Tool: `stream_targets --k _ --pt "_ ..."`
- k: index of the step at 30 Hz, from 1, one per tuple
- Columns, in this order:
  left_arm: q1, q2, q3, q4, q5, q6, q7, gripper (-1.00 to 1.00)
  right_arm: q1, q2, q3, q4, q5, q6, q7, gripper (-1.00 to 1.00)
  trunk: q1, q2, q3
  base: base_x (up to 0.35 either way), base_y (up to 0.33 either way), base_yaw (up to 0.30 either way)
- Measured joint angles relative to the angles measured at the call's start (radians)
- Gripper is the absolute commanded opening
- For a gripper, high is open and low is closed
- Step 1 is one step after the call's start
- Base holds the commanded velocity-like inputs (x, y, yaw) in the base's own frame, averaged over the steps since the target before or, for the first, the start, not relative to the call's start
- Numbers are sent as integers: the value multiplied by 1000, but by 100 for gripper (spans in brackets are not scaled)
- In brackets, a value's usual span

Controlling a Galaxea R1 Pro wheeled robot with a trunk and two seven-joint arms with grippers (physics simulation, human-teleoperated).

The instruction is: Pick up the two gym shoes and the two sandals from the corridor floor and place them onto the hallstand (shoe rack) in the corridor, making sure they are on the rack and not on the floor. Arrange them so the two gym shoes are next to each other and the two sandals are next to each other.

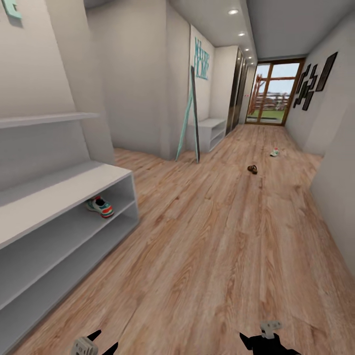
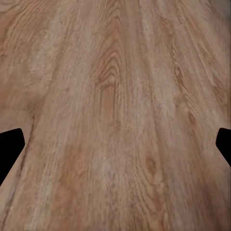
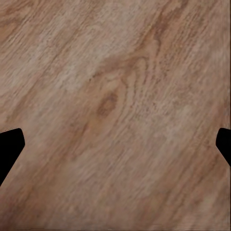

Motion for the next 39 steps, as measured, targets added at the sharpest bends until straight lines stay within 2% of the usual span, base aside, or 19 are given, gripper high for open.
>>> stream_targets --k 22,30,39 --pt "0 0 0 -1 0 0 8 100 0 0 0 0 0 0 0 100 0 0 0 9 0 -291" --pt "0 0 0 -1 0 -1 47 100 0 0 0 0 0 0 0 100 -1 0 0 241 0 -291" --pt "0 -1 0 -2 0 -1 62 100 0 1 0 -1 -1 0 0 100 -1 0 0 325 0 -289"
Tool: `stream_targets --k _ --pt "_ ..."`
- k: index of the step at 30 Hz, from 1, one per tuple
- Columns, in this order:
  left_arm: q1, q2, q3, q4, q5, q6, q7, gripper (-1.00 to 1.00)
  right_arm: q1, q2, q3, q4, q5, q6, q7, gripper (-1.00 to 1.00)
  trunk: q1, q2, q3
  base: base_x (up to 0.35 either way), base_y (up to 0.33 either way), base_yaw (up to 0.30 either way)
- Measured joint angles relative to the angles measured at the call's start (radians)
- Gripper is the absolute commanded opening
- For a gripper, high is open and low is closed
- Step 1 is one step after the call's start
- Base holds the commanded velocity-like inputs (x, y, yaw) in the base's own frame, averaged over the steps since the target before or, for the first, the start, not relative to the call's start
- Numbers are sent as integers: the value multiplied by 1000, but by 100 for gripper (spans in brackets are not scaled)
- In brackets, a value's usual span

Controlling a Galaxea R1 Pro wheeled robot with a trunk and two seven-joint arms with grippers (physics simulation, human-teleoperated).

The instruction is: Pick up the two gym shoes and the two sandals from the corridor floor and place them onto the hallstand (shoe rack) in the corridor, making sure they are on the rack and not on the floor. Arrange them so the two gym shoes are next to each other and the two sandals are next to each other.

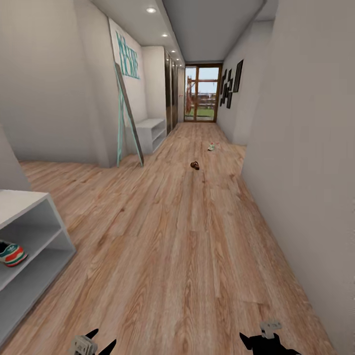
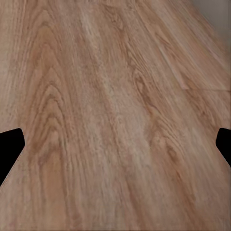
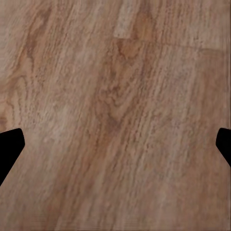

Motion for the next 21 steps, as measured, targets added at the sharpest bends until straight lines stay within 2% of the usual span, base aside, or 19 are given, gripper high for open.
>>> stream_targets --k 6,21 --pt "0 0 0 0 0 1 1 100 0 1 0 0 1 0 0 100 0 0 0 334 0 -141" --pt "0 0 0 1 3 1 2 100 0 0 1 -1 2 2 1 100 0 0 0 335 0 -16"
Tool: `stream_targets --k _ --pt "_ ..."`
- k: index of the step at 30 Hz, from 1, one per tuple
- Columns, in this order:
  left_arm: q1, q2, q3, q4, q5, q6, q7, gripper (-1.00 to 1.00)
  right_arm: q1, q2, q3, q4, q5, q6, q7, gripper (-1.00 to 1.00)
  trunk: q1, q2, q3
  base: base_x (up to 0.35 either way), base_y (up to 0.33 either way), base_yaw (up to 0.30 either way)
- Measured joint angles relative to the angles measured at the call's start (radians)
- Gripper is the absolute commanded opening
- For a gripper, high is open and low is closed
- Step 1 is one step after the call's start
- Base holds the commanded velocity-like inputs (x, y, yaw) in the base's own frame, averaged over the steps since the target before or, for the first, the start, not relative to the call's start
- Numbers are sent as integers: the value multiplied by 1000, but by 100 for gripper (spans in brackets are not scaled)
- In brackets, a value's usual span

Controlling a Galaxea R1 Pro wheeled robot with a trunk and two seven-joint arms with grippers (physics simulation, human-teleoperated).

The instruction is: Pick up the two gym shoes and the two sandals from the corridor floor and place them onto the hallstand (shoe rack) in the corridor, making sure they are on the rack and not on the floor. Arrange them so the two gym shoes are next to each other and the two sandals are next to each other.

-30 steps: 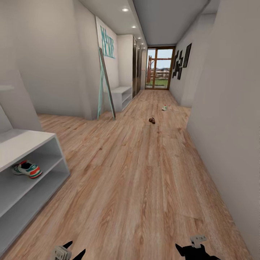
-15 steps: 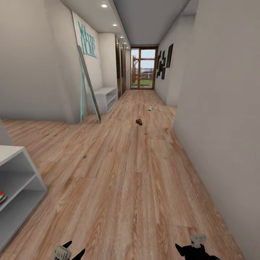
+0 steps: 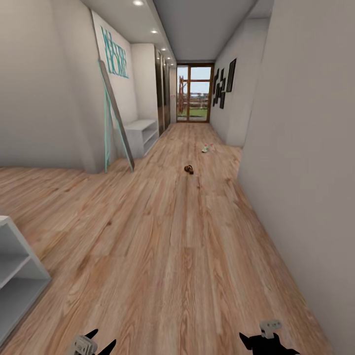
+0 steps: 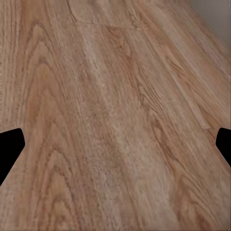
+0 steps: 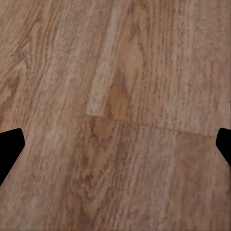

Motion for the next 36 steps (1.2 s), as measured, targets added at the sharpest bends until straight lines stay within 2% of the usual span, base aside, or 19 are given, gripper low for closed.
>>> stream_targets --k 28,36 --pt "0 1 1 0 0 0 0 100 0 3 2 1 0 -2 -1 100 0 0 -1 336 0 0" --pt "0 0 28 0 0 -1 0 100 0 3 1 1 -1 -1 -1 100 0 0 -10 336 0 0"
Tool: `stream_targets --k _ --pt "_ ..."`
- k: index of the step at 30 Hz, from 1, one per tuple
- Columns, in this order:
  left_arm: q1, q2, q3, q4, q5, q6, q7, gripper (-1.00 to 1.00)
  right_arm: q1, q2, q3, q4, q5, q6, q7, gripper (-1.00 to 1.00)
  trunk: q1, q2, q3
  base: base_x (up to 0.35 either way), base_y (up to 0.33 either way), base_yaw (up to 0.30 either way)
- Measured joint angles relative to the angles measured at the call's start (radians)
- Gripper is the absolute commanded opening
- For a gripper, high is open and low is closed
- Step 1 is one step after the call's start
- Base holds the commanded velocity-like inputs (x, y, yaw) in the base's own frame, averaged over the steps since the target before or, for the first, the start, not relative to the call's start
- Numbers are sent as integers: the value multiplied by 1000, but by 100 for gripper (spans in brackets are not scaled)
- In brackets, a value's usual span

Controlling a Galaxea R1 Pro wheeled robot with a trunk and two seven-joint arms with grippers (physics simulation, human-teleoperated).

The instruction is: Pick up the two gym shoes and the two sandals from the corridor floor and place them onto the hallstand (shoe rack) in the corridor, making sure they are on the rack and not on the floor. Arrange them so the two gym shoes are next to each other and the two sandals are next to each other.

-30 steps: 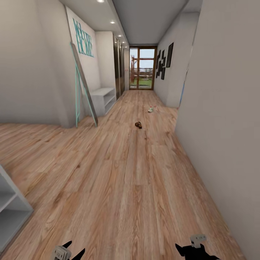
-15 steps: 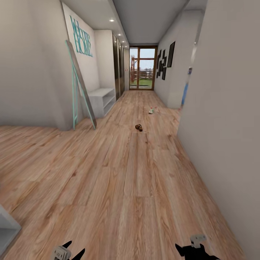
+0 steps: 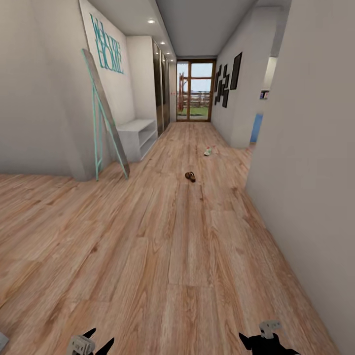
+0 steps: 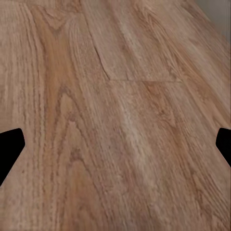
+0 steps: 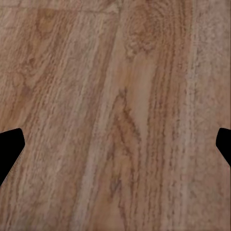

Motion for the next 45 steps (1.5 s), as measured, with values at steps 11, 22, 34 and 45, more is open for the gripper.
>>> stream_targets --k 11,22,34,45 --pt "0 0 12 0 0 0 0 100 0 0 0 0 0 1 0 100 0 0 -10 336 0 0" --pt "0 0 12 0 0 0 0 100 0 0 0 0 0 1 0 100 0 0 -10 336 0 0" --pt "0 0 12 0 0 0 0 100 0 0 0 0 1 0 0 100 0 0 -10 336 0 0" --pt "0 0 12 0 0 0 0 100 0 0 0 0 1 0 0 100 0 0 -10 336 0 0"
